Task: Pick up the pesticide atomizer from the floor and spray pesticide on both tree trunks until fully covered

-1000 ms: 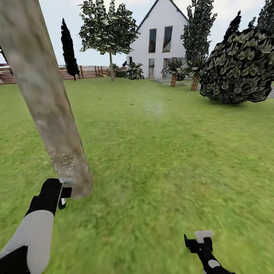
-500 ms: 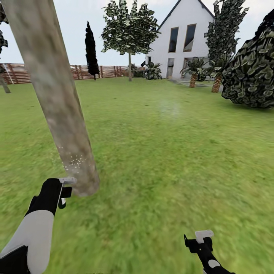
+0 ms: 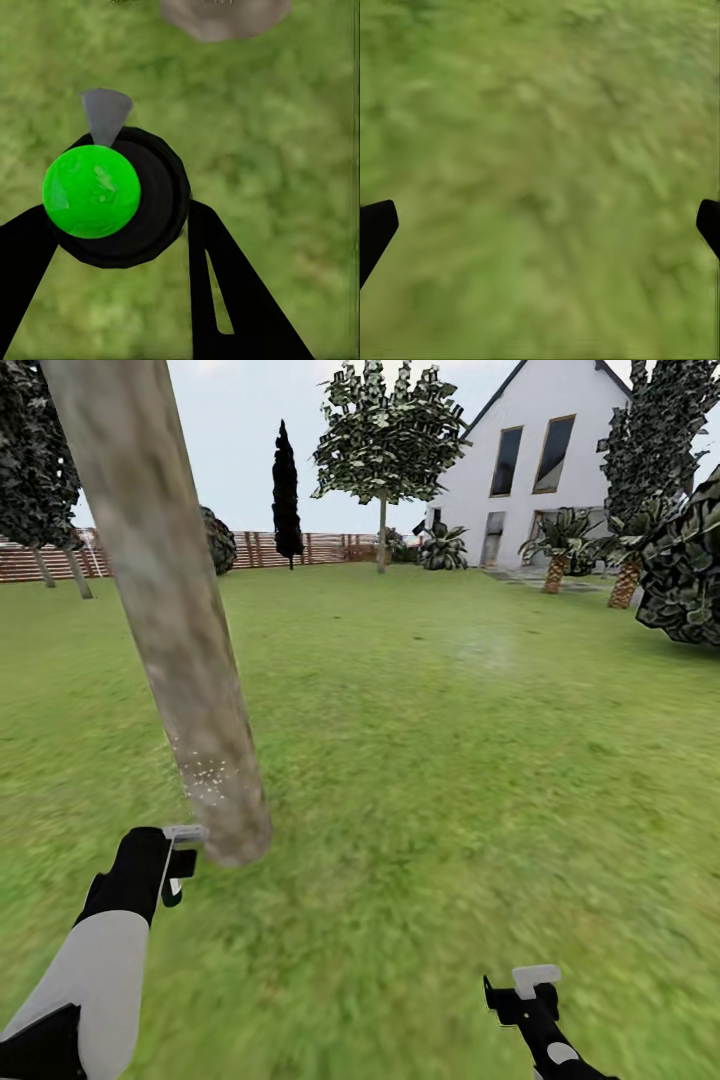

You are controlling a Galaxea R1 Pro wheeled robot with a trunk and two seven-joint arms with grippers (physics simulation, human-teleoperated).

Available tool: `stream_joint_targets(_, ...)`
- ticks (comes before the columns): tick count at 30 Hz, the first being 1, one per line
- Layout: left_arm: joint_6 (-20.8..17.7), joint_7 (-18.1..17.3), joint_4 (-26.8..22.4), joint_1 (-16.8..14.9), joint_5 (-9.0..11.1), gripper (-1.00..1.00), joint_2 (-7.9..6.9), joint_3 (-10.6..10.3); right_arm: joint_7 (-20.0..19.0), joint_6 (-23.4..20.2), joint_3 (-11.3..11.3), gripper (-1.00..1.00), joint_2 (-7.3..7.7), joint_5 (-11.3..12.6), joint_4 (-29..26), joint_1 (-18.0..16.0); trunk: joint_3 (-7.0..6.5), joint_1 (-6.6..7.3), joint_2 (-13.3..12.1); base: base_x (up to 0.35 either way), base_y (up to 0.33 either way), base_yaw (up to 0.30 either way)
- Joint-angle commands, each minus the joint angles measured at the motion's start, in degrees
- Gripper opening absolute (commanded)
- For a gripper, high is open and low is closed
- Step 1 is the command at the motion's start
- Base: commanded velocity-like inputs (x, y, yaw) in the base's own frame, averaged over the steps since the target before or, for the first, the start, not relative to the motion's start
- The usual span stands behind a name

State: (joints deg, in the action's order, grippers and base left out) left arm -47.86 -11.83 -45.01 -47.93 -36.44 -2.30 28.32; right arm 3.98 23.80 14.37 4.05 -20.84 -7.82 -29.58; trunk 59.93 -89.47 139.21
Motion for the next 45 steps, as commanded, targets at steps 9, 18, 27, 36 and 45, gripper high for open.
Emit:
stream_joint_targets(9,-0.21,-0.55,-0.08,-0.06,-0.73,-1.0,-0.07,0.19,0.24,0.19,0.31,1.0,-0.01,-0.69,0.09,-0.04,0.05,-0.01,0.02,0.171,-0.251,0.003)
stream_joint_targets(18,-0.21,-0.54,-0.08,-0.05,-0.72,-1.0,-0.08,0.21,0.24,0.19,0.31,1.0,-0.01,-0.61,0.09,-0.04,0.05,-0.01,0.02,0.165,-0.251,0.216)
stream_joint_targets(27,-0.99,-1.04,-0.16,-2.25,-0.63,-1.0,1.05,-0.17,0.24,0.19,0.31,1.0,-0.01,-0.61,0.09,-0.04,0.05,-0.01,0.02,0.07,-0.084,0.278)
stream_joint_targets(36,-5.57,-1.53,-2.33,-7.79,-0.52,-1.0,1.39,-2.82,0.24,0.19,0.31,1.0,-0.01,-0.61,0.09,-0.04,0.05,-0.01,0.02,0.0,0.0,0.207)
stream_joint_targets(45,-5.58,-1.53,-2.45,-7.81,-0.56,-1.0,1.37,-3.27,0.32,0.19,0.31,1.0,0.0,-0.61,0.09,-0.04,0.05,-0.01,0.02,0.113,-0.212,0.002)
